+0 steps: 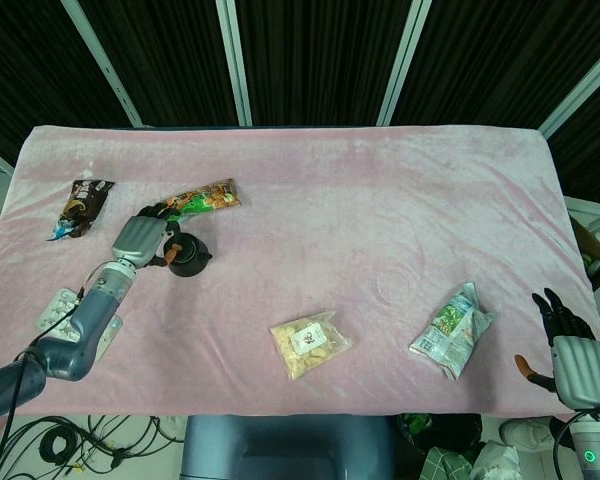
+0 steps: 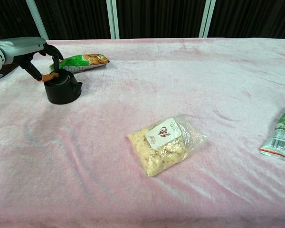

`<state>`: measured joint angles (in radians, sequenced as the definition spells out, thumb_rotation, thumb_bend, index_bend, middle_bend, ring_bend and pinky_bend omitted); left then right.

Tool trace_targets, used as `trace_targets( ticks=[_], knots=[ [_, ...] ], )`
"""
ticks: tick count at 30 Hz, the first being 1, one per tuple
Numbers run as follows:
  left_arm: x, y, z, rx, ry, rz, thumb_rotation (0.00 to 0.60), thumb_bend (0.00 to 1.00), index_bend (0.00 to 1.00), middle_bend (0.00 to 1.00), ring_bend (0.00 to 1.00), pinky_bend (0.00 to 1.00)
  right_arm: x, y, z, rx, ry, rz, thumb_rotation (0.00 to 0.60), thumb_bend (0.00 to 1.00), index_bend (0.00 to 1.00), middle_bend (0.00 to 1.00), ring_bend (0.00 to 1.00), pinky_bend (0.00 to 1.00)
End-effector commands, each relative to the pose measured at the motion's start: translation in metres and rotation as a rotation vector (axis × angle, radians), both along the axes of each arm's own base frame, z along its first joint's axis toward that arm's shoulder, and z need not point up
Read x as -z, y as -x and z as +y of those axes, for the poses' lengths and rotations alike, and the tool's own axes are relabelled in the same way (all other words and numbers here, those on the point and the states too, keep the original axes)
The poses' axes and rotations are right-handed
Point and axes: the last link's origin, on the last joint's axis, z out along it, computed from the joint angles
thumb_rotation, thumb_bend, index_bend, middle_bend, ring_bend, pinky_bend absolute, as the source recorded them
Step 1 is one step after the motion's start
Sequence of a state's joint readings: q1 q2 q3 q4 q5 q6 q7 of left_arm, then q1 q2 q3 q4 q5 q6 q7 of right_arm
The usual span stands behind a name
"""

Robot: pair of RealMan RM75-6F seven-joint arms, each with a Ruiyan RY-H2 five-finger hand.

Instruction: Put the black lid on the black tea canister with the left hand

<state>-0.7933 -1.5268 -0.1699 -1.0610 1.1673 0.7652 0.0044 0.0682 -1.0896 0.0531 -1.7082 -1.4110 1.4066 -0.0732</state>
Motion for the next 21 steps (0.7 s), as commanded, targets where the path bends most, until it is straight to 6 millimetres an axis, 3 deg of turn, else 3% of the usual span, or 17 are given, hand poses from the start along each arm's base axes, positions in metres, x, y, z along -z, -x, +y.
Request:
trace_targets(
  ticks=[1,21],
  knots=[
    [0.0037,-0.0014,0.0008,0.003,0.008,-0.001,0.6,0.44,0.56,0.18,0.05,0.13,0.0,0.0001,0.0001,0.001,0.0,0.0,0.6,0.18,0.0,0.02,0.14,0.19],
    [0.0086,0.0044,0.0033,-0.031,0.018,0.014,0.6,0.44,0.53,0.17,0.03,0.11,0.0002,-0.0006,0.0003,-0.003,-0.003,0.0,0.6,0.18,0.0,0.02,0.14,0.19]
  ],
)
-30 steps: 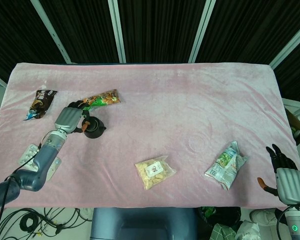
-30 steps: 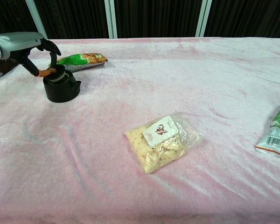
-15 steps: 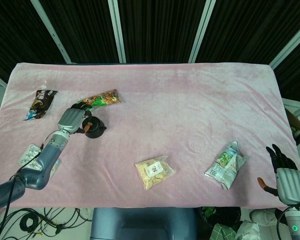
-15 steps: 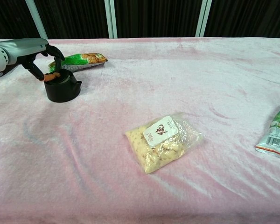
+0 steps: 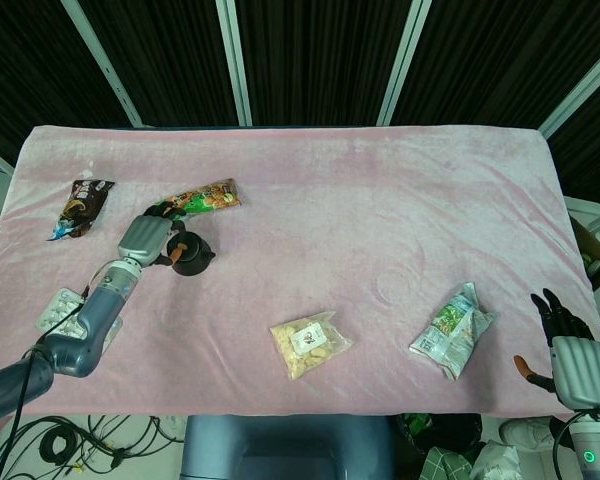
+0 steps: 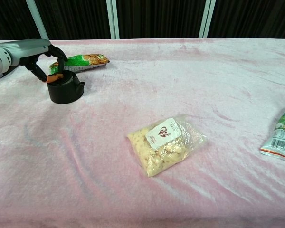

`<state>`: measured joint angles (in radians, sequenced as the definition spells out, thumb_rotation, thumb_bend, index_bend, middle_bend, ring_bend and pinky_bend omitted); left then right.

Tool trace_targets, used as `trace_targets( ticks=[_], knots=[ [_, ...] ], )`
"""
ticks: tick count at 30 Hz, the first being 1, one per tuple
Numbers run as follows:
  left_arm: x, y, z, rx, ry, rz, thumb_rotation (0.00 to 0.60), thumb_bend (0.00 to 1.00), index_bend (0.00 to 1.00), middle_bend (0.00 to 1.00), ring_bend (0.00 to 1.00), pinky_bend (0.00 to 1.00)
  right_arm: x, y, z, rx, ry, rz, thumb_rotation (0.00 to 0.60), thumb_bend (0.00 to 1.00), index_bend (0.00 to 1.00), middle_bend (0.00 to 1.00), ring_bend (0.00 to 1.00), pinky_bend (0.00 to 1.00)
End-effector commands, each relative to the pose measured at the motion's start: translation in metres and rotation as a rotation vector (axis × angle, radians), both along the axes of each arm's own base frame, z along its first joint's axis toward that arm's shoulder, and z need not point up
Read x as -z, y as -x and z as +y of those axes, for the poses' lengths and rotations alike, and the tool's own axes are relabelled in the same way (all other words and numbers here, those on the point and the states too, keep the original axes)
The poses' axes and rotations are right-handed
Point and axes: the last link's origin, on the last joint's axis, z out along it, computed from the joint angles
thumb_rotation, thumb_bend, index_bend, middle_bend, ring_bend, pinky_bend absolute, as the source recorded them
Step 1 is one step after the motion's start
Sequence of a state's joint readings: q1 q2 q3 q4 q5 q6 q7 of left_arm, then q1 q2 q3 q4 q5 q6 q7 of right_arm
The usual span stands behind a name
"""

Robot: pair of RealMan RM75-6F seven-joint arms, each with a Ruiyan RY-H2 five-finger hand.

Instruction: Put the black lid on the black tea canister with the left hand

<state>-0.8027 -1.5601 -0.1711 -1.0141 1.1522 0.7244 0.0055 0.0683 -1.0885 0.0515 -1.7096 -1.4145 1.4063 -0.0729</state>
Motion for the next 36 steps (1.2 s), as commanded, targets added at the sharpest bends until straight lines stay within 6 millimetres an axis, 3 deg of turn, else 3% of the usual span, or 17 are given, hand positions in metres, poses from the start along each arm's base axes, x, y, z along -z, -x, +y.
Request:
trace_targets(
  ticks=[1,5,9,14,17,24,30,33,36],
  knots=[
    [-0.002,0.001,0.001,-0.002,-0.004,0.007,0.6,0.44,0.53,0.17,0.03,0.11,0.0,0.0,0.0,-0.001,0.0,0.0,0.6,0.18,0.0,0.02,0.14,0.19],
    [-0.005,0.003,0.0,-0.01,0.0,0.028,0.6,0.4,0.5,0.15,0.01,0.1,0.001,0.0,0.0,-0.001,-0.006,0.001,0.6,0.18,0.0,0.03,0.14,0.19],
    [-0.004,0.006,0.0,-0.037,0.023,0.047,0.6,0.28,0.32,0.11,0.0,0.07,0.001,-0.001,0.0,-0.001,-0.003,0.0,0.6,0.18,0.0,0.02,0.14,0.19],
    [-0.003,0.001,0.001,-0.058,0.034,0.036,0.6,0.25,0.08,0.06,0.0,0.06,0.001,0.0,0.0,0.001,-0.002,0.0,0.6,0.18,0.0,0.02,0.14,0.19],
    [-0.005,-0.008,0.002,-0.05,0.011,-0.007,0.6,0.25,0.01,0.04,0.0,0.05,0.001,0.0,0.0,0.0,-0.002,0.0,0.6,0.18,0.0,0.02,0.14,0.19],
    [-0.022,-0.034,-0.004,0.021,-0.033,-0.09,0.6,0.22,0.0,0.01,0.0,0.05,0.001,-0.001,0.0,-0.001,-0.002,-0.002,0.6,0.18,0.0,0.02,0.14,0.19],
    [-0.049,-0.055,-0.017,0.095,-0.079,-0.171,0.6,0.22,0.02,0.01,0.0,0.04,0.0,0.0,0.0,0.003,0.002,-0.007,0.6,0.18,0.0,0.02,0.14,0.19],
    [-0.073,-0.053,-0.037,0.138,-0.112,-0.119,0.6,0.24,0.06,0.01,0.0,0.04,0.0,0.0,0.0,0.002,0.0,-0.008,0.6,0.18,0.0,0.02,0.14,0.19],
    [-0.097,-0.041,-0.072,0.167,-0.151,0.0,0.6,0.27,0.12,0.02,0.0,0.04,0.0,0.0,0.0,0.004,0.002,-0.008,0.6,0.18,0.0,0.02,0.14,0.19]
  ],
)
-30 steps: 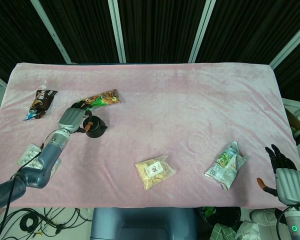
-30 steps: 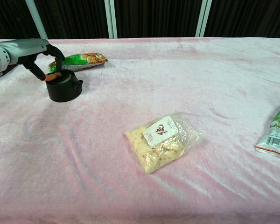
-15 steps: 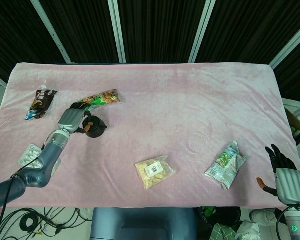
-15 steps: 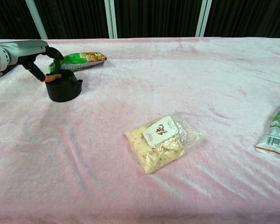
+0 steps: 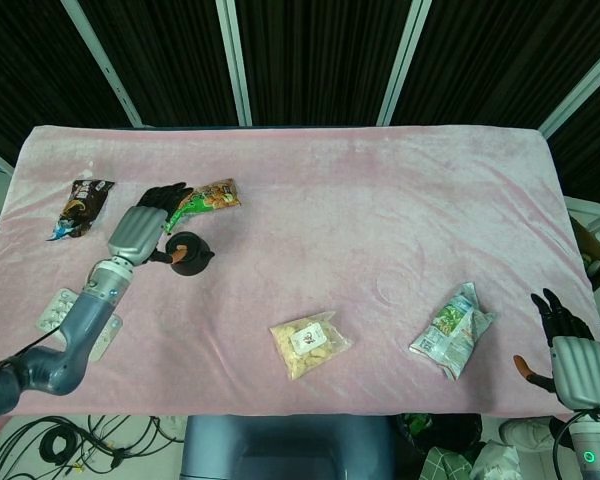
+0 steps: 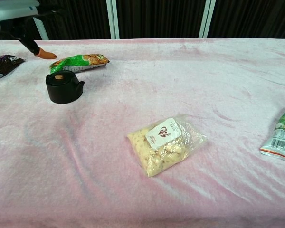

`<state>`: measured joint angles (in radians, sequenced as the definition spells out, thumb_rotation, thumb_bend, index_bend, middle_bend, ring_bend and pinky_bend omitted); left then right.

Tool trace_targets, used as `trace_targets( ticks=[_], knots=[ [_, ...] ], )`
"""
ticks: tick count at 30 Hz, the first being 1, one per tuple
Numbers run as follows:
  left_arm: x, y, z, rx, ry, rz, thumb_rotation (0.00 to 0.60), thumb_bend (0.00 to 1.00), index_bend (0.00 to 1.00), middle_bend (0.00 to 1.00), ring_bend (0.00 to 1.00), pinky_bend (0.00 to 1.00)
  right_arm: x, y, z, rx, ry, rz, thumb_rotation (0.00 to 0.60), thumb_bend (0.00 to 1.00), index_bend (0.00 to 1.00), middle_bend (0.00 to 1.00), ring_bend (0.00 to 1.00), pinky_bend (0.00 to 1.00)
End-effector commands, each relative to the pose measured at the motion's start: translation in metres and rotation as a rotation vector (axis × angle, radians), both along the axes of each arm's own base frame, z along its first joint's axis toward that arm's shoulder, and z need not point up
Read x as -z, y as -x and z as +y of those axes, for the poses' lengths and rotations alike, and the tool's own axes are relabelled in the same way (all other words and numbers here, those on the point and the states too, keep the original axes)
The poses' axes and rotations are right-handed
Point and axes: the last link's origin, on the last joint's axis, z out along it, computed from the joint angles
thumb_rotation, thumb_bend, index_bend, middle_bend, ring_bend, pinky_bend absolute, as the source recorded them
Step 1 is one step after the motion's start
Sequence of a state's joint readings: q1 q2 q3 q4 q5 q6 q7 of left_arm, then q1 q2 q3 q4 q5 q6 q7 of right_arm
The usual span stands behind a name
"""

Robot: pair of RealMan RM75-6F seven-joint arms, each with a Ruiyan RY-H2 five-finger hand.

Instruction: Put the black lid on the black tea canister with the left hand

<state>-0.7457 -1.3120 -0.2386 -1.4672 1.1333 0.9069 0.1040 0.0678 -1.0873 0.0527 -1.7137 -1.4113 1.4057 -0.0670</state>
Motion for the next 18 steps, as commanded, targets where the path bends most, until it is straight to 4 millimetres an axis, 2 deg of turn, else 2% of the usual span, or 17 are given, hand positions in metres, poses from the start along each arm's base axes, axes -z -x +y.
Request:
trace_targets(
  ticks=[1,2,3,5,6,10,13,18],
  knots=[
    [-0.043,0.019,-0.056,0.039,-0.095,0.174,0.6,0.27,0.13,0.02,0.0,0.04,0.0,0.0,0.0,0.0,0.001,0.001,0.6,0.18,0.0,0.02,0.14,0.19],
    [-0.049,0.026,-0.074,0.033,-0.109,0.216,0.6,0.27,0.13,0.02,0.0,0.05,-0.001,0.0,0.0,0.001,0.003,0.0,0.6,0.18,0.0,0.02,0.14,0.19],
    [-0.058,0.037,-0.1,0.005,-0.129,0.266,0.6,0.27,0.13,0.02,0.0,0.05,-0.001,0.0,0.0,0.002,0.005,-0.001,0.6,0.18,0.0,0.02,0.14,0.19],
    [-0.063,0.045,-0.118,-0.026,-0.135,0.295,0.6,0.27,0.13,0.03,0.0,0.05,-0.001,0.0,0.0,0.001,0.006,-0.002,0.6,0.18,0.0,0.02,0.14,0.19],
    [-0.068,0.056,-0.14,-0.073,-0.133,0.314,0.6,0.27,0.13,0.03,0.0,0.06,-0.001,0.0,0.0,-0.001,0.006,0.0,0.6,0.18,0.0,0.03,0.14,0.19],
    [-0.079,0.08,-0.19,-0.18,-0.13,0.283,0.6,0.27,0.13,0.03,0.0,0.07,-0.002,-0.001,0.0,-0.009,0.008,0.004,0.6,0.18,0.0,0.02,0.14,0.19],
    [-0.084,0.095,-0.207,-0.18,-0.138,0.246,0.6,0.27,0.14,0.03,0.0,0.07,-0.002,0.0,0.0,-0.01,0.009,0.005,0.6,0.18,0.0,0.02,0.14,0.19],
    [-0.092,0.117,-0.215,-0.164,-0.153,0.183,0.6,0.27,0.16,0.04,0.0,0.06,-0.001,-0.001,0.001,-0.015,0.007,0.007,0.6,0.18,0.0,0.02,0.14,0.19]
  ],
)
